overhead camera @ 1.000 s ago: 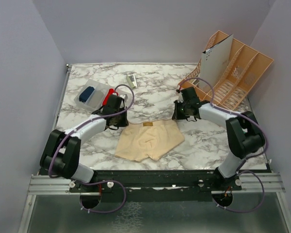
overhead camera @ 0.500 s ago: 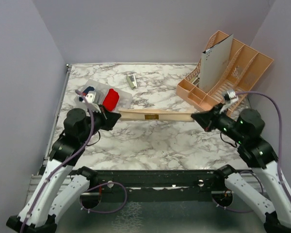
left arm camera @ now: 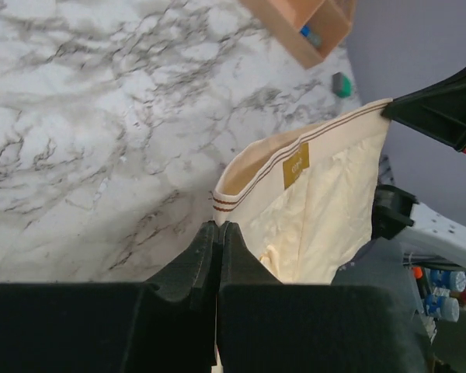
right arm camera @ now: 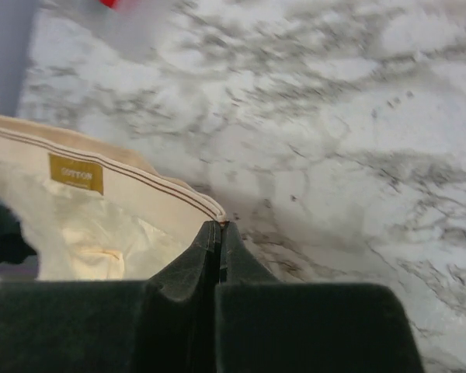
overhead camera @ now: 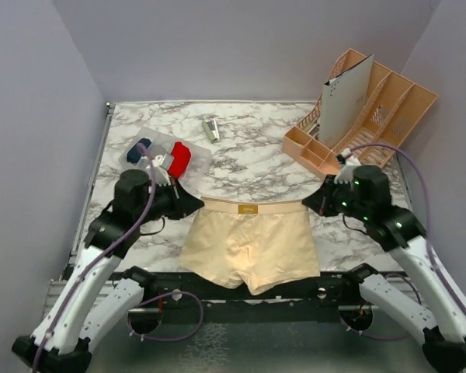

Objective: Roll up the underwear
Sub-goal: Flatten out the underwear at the center of the board.

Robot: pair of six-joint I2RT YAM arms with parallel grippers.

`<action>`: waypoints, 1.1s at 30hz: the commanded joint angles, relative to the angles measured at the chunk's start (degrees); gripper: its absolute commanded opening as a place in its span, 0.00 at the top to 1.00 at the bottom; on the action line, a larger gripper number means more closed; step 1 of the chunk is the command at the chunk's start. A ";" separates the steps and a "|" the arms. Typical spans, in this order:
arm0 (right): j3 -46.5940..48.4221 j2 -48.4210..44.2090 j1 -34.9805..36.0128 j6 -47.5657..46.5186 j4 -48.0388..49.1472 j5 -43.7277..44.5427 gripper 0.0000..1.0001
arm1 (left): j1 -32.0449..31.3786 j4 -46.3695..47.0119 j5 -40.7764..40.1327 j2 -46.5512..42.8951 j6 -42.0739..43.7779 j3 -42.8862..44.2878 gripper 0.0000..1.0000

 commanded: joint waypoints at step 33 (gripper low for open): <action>-2.16 40.69 -0.32 -0.72 18.08 26.99 0.30 | -0.62 33.35 -7.97 47.95 9.87 -0.90 0.28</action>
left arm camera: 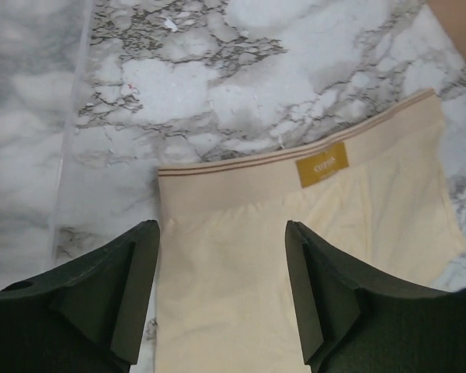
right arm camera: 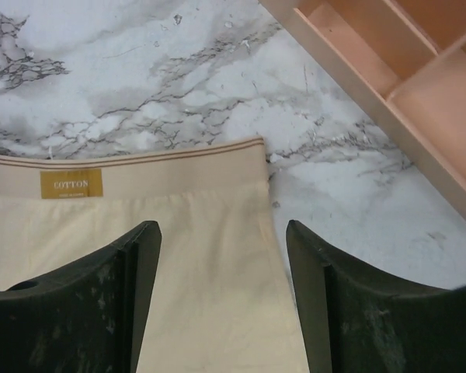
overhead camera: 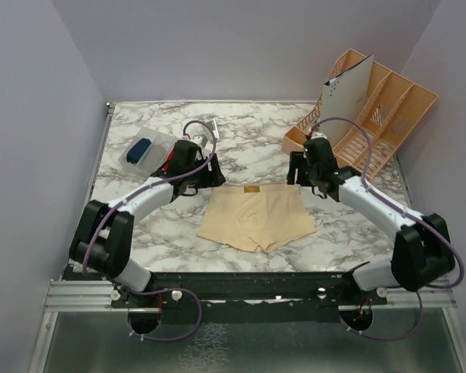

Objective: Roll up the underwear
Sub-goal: Flatten out the underwear at the center of the board.

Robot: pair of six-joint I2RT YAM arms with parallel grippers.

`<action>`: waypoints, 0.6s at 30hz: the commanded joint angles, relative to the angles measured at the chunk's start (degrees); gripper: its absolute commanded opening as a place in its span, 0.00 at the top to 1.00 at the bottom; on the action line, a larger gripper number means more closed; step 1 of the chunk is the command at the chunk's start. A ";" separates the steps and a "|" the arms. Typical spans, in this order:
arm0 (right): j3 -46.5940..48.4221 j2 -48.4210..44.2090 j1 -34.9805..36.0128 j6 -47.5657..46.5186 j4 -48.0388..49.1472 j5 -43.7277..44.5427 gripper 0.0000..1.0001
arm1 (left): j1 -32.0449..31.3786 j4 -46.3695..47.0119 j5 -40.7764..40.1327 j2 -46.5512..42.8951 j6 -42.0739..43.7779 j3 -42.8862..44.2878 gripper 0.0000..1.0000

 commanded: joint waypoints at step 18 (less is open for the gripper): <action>-22.79 -18.32 -0.32 25.11 -13.67 6.69 0.43 | 0.51 16.23 8.95 -18.97 -12.86 -14.00 0.01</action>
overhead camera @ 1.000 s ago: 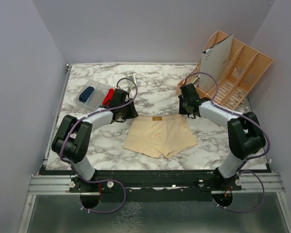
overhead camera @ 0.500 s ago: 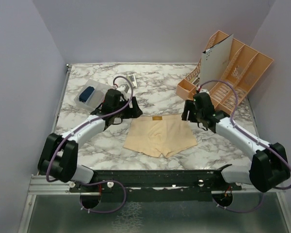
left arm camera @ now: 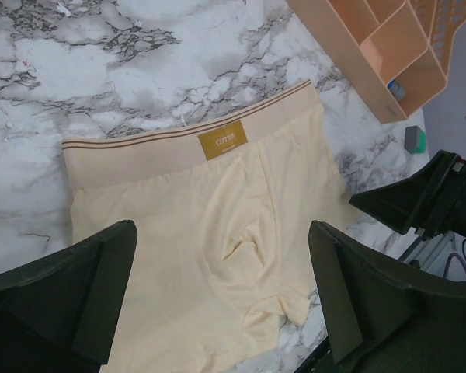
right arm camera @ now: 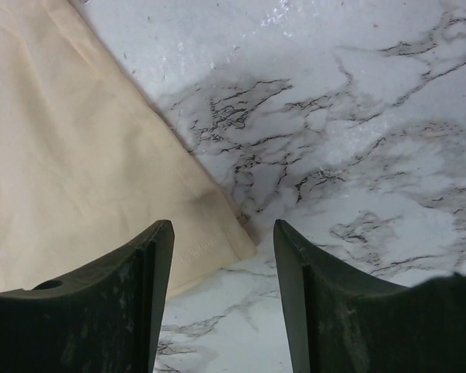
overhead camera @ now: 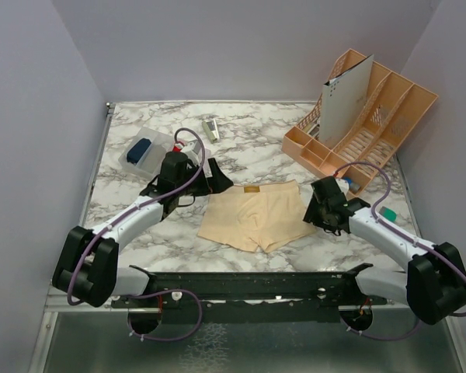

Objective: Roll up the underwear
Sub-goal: Flatten out the underwear at the center of the board.

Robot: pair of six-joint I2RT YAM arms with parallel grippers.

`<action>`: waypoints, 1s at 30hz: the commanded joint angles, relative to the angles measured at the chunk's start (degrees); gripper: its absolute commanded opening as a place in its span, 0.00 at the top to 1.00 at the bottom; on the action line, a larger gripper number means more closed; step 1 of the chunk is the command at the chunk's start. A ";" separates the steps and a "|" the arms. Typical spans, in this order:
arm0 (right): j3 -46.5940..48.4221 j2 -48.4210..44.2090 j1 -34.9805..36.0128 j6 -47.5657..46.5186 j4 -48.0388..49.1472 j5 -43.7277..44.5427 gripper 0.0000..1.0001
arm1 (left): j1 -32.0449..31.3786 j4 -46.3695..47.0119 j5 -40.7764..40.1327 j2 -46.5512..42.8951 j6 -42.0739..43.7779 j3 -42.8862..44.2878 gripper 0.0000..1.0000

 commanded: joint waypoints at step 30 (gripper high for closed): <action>-1.18 4.41 -0.28 3.83 -0.61 -1.26 0.80 | -13.78 -6.73 -4.26 13.20 1.19 22.65 0.09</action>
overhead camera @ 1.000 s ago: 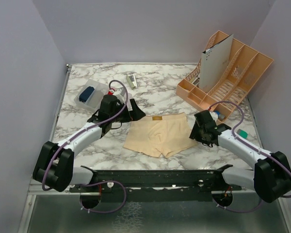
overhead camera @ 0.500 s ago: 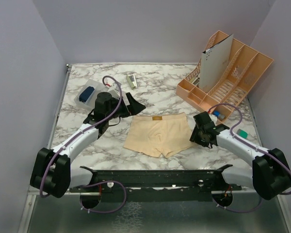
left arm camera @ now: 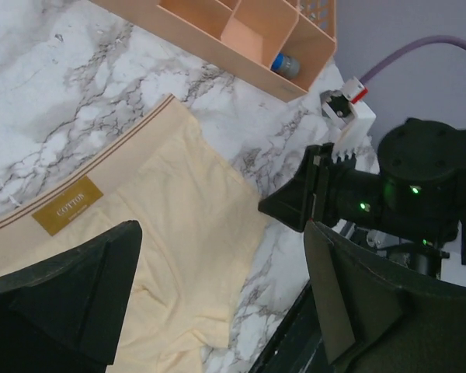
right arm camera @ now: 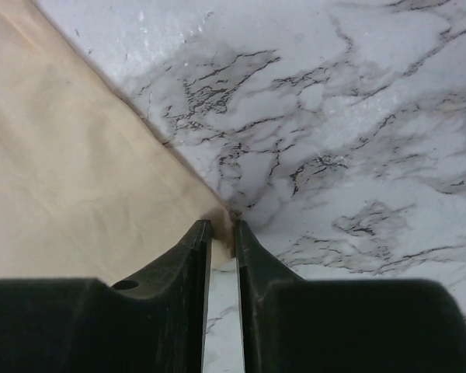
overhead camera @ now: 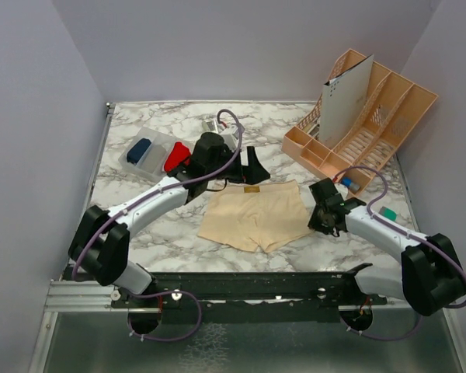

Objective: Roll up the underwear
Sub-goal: Flatten out the underwear at the center of the board.

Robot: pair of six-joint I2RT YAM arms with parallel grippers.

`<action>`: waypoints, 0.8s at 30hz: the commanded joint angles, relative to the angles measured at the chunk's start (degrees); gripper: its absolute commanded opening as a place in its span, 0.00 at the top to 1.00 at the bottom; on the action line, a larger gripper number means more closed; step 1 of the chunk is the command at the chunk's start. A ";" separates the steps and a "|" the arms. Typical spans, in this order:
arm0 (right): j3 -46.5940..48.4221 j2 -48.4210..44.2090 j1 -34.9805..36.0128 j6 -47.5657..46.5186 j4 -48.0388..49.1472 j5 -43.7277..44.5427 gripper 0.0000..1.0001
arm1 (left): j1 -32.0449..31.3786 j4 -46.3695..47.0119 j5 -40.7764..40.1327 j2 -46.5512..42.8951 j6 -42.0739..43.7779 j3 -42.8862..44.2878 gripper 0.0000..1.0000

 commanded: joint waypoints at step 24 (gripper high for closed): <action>-2.65 -6.09 -0.28 -1.60 1.11 -3.78 1.00 | -14.20 -28.77 -22.30 50.84 -7.59 55.41 0.34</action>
